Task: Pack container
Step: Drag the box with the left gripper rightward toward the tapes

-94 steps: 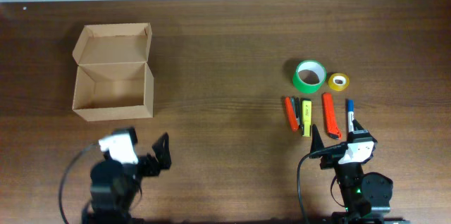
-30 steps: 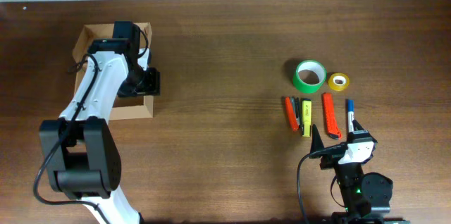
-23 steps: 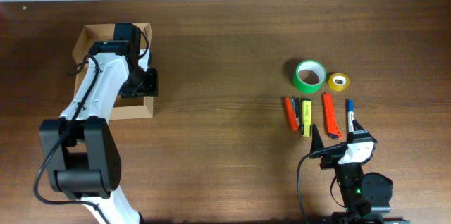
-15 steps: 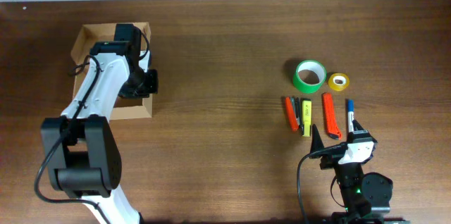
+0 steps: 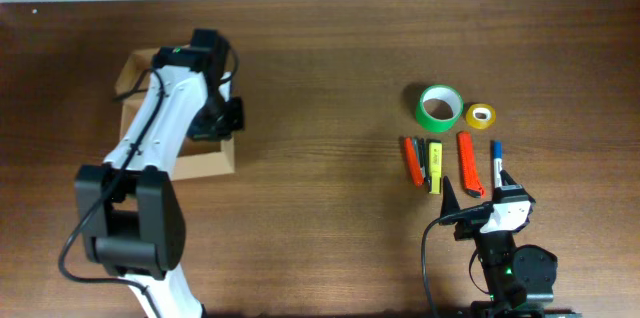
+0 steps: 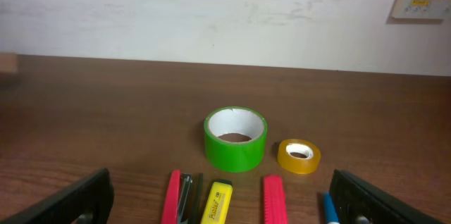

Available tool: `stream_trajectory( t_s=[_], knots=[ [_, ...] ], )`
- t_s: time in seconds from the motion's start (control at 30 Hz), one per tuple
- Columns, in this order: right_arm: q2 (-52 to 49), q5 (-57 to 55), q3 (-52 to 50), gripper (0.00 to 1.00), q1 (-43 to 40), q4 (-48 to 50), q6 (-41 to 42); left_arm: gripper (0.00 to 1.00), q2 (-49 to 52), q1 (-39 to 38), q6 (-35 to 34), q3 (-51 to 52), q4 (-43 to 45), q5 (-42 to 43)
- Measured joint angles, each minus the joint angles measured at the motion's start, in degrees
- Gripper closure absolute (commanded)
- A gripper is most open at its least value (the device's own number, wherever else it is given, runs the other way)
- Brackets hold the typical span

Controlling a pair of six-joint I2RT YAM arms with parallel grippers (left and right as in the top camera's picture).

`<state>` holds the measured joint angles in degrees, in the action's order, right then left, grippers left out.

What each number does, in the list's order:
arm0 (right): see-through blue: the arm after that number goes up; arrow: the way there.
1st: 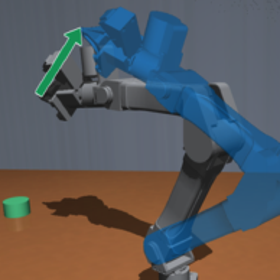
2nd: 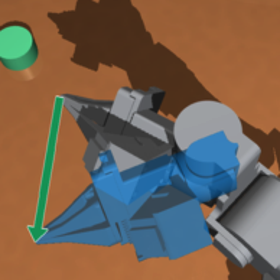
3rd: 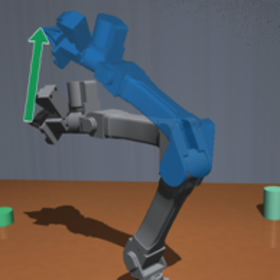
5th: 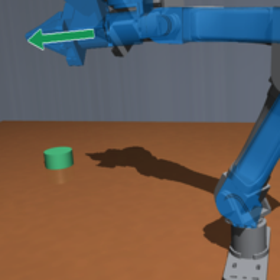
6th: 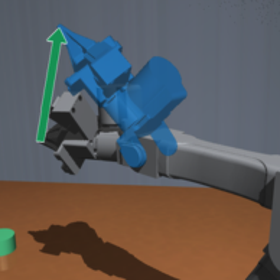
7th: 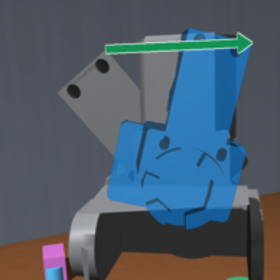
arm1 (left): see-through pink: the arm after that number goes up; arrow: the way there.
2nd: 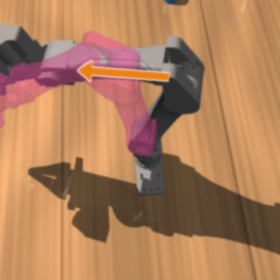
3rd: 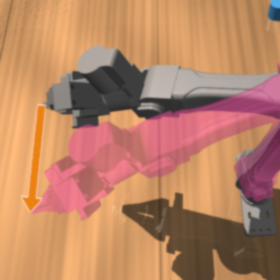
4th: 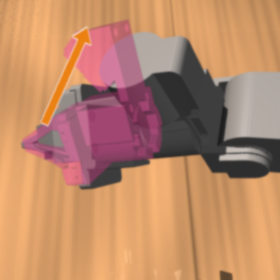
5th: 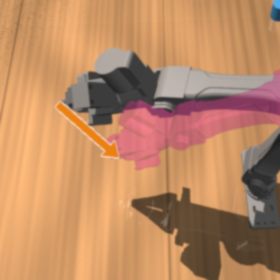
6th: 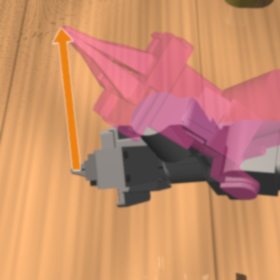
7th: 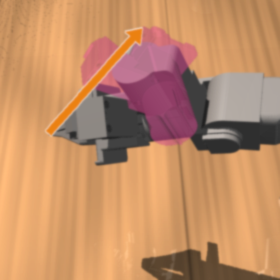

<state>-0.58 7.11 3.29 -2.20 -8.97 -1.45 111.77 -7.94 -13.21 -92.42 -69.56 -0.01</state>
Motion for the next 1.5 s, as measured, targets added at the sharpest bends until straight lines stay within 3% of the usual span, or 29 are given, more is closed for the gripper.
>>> stream_trajectory(
  t_s=[0.43,0.6,0.93,1.5],
  knots=[
    [0.00,0.00,0.00,0.01,0.00,0.00,0.00,0.98,0.42,-13.20,-11.61,-31.19,-12.02,-0.72],
    [0.00,0.00,-0.02,0.01,0.00,0.00,-0.02,0.98,0.50,-18.38,-18.14,-32.13,-13.75,-1.05],
    [0.00,0.00,0.00,0.01,0.22,0.00,-0.02,0.98,6.45,-32.37,-23.39,-32.15,-13.70,-1.66],
    [0.00,0.00,0.00,0.01,0.22,0.00,-0.02,0.98,17.68,-32.65,-25.40,-32.15,-8.83,-2.91]
  ],
)
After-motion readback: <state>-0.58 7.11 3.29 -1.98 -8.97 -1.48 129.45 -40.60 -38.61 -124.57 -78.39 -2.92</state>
